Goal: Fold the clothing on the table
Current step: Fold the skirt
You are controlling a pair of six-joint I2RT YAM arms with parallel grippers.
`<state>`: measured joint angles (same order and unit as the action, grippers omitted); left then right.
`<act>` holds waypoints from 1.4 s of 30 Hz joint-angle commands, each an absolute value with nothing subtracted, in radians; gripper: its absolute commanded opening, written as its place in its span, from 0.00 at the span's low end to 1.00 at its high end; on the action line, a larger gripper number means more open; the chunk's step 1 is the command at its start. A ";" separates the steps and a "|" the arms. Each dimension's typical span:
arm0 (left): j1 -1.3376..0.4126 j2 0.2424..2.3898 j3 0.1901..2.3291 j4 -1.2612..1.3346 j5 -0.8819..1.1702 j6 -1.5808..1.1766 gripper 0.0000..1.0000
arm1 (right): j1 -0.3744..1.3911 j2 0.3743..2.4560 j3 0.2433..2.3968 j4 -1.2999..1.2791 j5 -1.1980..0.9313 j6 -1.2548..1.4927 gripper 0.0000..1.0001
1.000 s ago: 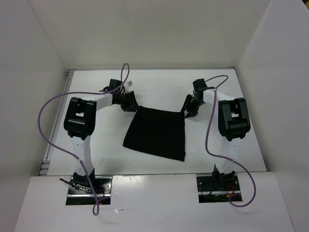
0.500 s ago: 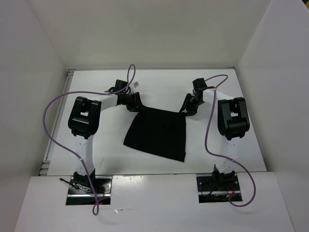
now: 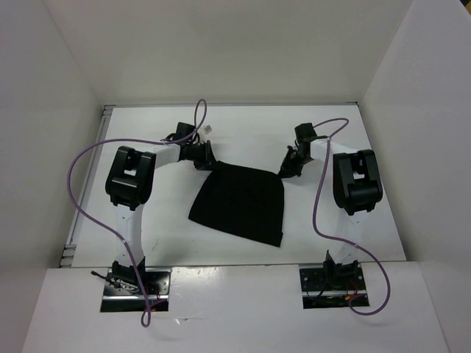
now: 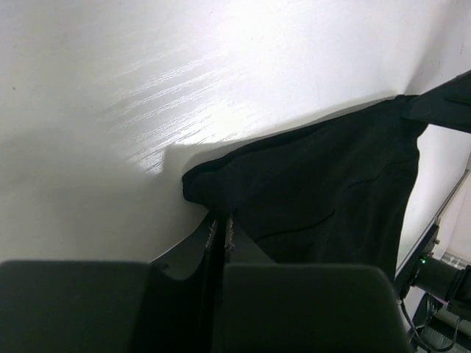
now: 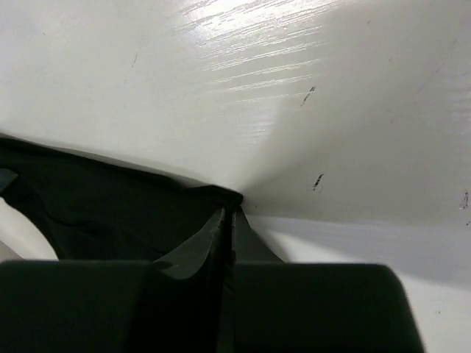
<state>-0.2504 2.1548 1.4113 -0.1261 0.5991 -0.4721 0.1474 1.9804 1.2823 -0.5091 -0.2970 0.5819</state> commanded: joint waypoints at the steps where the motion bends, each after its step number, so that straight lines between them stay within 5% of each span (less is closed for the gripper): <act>1: -0.258 2.197 1.411 -0.153 0.572 -0.440 0.00 | 0.147 1.974 1.244 -0.535 -0.236 0.566 0.03; 6: -0.247 2.108 1.547 -0.213 0.612 -0.449 0.00 | 0.156 1.859 1.440 -0.641 -0.201 0.557 0.01; 15: -0.167 2.036 2.093 -0.422 0.695 -0.468 0.00 | 0.166 1.804 2.167 -0.944 -0.138 0.494 0.01; 19: -0.144 1.956 2.106 -0.400 0.723 -0.479 0.00 | 0.202 1.825 2.373 -1.064 -0.104 0.459 0.01; 24: -0.144 1.757 1.766 -0.260 0.723 -0.491 0.00 | 0.297 1.636 2.093 -0.968 -0.095 0.474 0.01; 32: -0.224 1.458 0.946 -0.100 0.676 -0.589 0.00 | 0.483 1.327 1.178 -0.755 -0.215 0.711 0.01; 42: -0.313 0.892 0.647 -0.385 0.454 -0.747 0.00 | 0.673 0.936 0.853 -0.886 -0.270 1.049 0.01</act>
<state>-0.3176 1.0046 0.6765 -0.3408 0.5232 -0.6724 0.6701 1.0302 0.8368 -0.8516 -0.2726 0.9295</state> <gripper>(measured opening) 0.024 0.013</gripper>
